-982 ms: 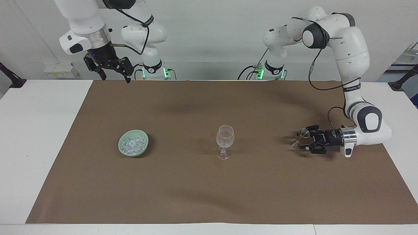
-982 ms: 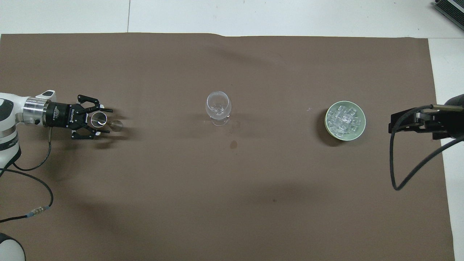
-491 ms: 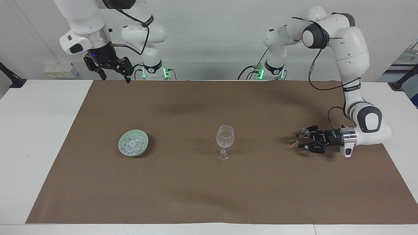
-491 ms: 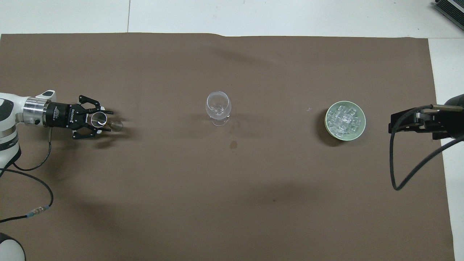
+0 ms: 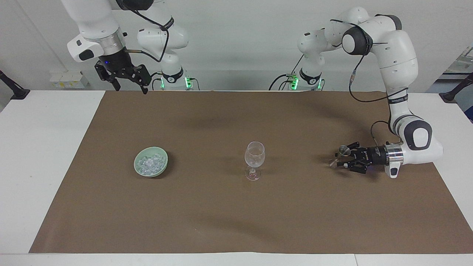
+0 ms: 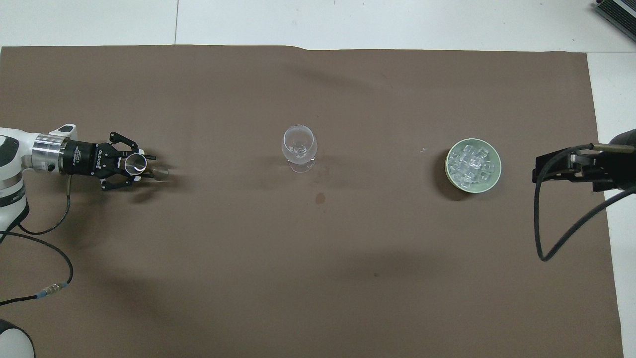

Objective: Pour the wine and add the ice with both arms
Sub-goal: 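Close the left gripper around the small dark bottle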

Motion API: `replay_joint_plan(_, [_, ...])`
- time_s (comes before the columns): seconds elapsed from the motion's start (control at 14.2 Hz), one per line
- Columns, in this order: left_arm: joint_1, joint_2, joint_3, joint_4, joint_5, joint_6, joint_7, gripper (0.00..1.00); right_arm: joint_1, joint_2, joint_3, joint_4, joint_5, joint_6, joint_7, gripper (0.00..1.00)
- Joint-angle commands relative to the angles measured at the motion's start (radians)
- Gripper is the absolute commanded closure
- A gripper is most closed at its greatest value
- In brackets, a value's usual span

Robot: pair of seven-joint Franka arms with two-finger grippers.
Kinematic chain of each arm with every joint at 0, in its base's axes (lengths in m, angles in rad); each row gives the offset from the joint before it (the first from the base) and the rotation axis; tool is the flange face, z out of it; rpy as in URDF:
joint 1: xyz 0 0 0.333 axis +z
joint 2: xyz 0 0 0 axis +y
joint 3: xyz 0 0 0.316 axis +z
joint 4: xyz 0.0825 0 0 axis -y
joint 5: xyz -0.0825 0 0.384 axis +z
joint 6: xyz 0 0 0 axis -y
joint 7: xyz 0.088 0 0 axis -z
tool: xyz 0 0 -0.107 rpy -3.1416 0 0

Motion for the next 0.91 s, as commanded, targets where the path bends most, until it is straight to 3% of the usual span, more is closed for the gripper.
replay_joint_plan(0.0, [-0.008, -0.005, 0.012, -0.015, 0.009, -0.009, 0.016, 0.69, -0.013, -0.017, 0.0, -0.023, 0.023, 0.006, -0.035, 0.0])
replay_joint_plan(0.42, [-0.007, -0.004, 0.012, -0.015, 0.009, -0.004, 0.022, 0.84, -0.013, -0.017, 0.0, -0.023, 0.023, 0.006, -0.035, 0.0])
replay_joint_plan(0.7, [-0.004, -0.004, 0.012, -0.013, 0.004, -0.007, 0.051, 1.0, -0.013, -0.017, 0.0, -0.023, 0.023, 0.006, -0.035, 0.0])
replay_joint_plan(0.84, [-0.001, -0.004, 0.012, -0.012, 0.003, -0.01, 0.052, 1.0, -0.013, -0.017, 0.001, -0.023, 0.023, 0.006, -0.035, 0.0])
